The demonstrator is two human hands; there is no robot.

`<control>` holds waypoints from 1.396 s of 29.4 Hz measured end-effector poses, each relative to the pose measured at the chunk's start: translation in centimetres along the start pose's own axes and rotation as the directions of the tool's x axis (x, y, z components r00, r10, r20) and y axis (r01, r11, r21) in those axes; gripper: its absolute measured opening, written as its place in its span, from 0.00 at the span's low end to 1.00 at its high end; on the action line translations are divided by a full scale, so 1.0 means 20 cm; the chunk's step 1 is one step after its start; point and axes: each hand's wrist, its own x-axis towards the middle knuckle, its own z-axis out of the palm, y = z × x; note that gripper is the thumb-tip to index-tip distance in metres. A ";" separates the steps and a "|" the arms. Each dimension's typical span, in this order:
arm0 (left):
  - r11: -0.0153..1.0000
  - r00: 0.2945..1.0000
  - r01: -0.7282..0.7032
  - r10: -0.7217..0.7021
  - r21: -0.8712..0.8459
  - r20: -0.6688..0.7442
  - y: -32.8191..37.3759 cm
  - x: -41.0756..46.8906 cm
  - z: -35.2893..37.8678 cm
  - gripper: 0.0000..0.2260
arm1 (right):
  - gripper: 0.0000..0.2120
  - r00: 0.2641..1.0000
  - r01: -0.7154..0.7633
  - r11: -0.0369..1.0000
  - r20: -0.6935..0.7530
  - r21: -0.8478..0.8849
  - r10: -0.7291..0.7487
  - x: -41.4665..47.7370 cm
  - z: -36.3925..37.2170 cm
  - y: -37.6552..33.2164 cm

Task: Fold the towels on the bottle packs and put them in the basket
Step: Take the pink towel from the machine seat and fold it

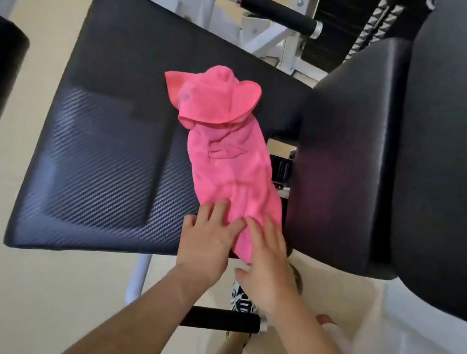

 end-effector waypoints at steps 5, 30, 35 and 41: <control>0.986 0.991 0.010 -0.032 -0.165 -0.131 -0.05 0.03 0.01 0.03 | 0.26 0.977 -0.033 0.997 -0.215 -0.075 0.016 0.06 0.08 -0.04; 0.071 0.947 -0.213 0.260 -0.975 -0.187 0.62 -0.82 -1.45 0.17 | 0.19 0.937 0.311 0.536 -0.158 0.784 -0.313 -1.39 -1.20 -0.27; 0.021 0.918 -0.336 0.230 -0.942 -0.322 1.00 -1.27 -1.56 0.15 | 0.03 0.936 0.321 0.829 -0.287 0.458 -0.204 -1.94 -1.16 -0.04; -0.198 0.929 -0.340 0.078 -0.919 -0.361 1.28 -1.65 -1.65 0.13 | 0.08 0.770 -0.024 1.000 -0.638 0.019 0.030 -2.40 -1.10 0.33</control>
